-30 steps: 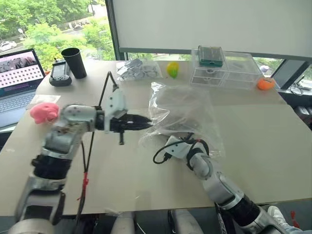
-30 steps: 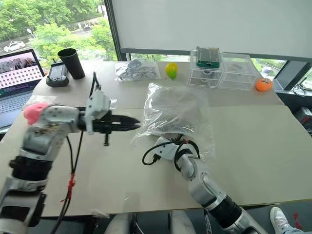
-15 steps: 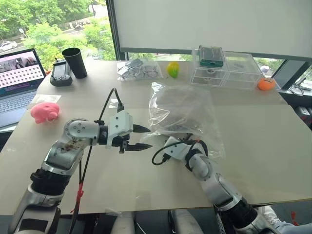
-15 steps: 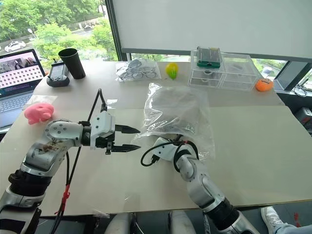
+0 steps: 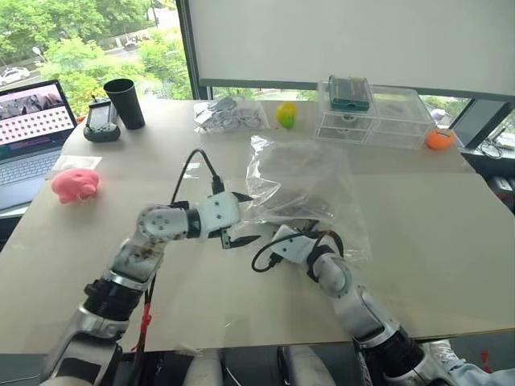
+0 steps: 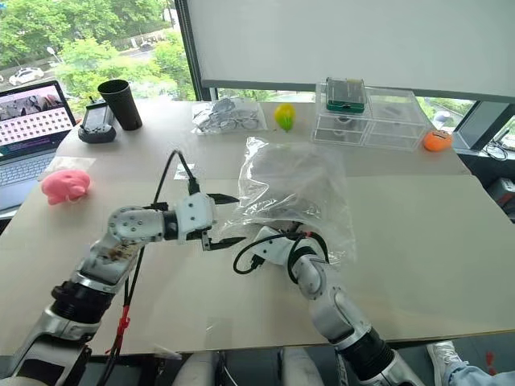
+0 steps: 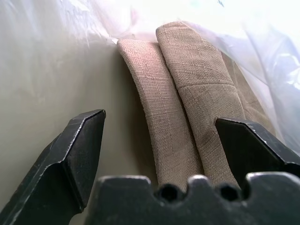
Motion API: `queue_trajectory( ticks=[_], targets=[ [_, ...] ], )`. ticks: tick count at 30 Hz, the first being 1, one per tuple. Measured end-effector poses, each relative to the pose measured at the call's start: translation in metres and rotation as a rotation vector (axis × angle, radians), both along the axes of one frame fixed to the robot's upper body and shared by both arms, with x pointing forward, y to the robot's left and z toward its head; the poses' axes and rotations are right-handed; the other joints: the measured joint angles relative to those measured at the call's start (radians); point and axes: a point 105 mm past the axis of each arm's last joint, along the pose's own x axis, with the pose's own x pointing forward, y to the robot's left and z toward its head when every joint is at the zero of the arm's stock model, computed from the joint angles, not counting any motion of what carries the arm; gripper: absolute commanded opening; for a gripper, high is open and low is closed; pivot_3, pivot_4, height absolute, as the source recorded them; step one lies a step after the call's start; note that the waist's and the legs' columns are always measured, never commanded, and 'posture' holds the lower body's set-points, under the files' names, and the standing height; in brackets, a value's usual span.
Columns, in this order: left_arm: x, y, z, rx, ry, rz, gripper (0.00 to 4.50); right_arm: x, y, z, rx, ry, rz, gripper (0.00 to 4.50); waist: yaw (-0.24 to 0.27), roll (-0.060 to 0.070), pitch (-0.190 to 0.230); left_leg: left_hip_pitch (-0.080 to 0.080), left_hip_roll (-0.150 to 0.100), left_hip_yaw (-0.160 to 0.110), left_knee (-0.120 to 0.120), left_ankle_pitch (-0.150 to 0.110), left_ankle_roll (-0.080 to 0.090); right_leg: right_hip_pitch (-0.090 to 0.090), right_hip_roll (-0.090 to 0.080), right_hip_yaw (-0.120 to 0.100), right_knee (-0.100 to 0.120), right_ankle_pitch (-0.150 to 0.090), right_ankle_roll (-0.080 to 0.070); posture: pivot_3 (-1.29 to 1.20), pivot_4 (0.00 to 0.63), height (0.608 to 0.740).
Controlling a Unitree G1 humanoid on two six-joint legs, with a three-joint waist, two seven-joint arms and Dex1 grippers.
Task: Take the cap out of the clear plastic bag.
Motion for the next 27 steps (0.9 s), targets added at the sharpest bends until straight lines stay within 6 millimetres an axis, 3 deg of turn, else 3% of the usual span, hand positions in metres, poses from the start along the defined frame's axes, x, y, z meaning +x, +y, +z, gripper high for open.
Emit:
queue_trajectory(
  ticks=[7, 8, 11, 19, 27],
  targets=[
    [0.009, -0.017, 0.016, -0.098, -0.029, 0.014, 4.49, 0.000, -0.003, -0.001, 0.008, 0.007, -0.013, 4.50, 0.002, 0.000, 0.000, 0.000, 0.000, 0.000, 0.000, 0.000, 0.000, 0.000, 0.000, 0.000, 0.000, 0.000, 0.000, 0.00, 0.150, 0.740],
    [0.009, -0.017, 0.017, -0.106, -0.029, 0.017, 3.97, 0.000, -0.004, -0.001, 0.007, 0.006, -0.015, 4.50, 0.000, 0.000, 0.000, 0.000, 0.000, 0.000, 0.000, 0.000, 0.000, 0.000, 0.000, 0.000, 0.000, 0.000, 0.000, 0.00, 0.150, 0.740],
    [0.009, -0.015, 0.019, -0.122, -0.027, 0.017, 3.20, 0.000, -0.005, -0.001, 0.007, 0.006, -0.022, 4.50, 0.000, 0.000, 0.000, 0.000, 0.000, 0.000, 0.000, 0.000, 0.000, 0.000, 0.000, 0.000, 0.000, 0.000, 0.000, 0.00, 0.150, 0.740],
    [0.008, -0.017, 0.020, -0.142, -0.016, 0.006, 0.17, 0.000, -0.006, -0.001, 0.004, 0.007, -0.024, 4.50, 0.001, 0.000, 0.000, 0.000, 0.000, 0.000, 0.000, 0.000, 0.000, 0.001, 0.000, 0.000, 0.000, 0.000, 0.000, 0.00, 0.150, 0.740],
    [0.010, -0.024, 0.022, -0.174, -0.002, 0.017, 0.07, 0.001, -0.007, 0.000, -0.003, 0.006, -0.027, 4.50, 0.001, 0.000, 0.000, 0.000, 0.000, 0.000, 0.000, 0.000, 0.000, 0.001, 0.000, 0.000, 0.000, 0.000, 0.000, 0.00, 0.150, 0.740]
  ],
)
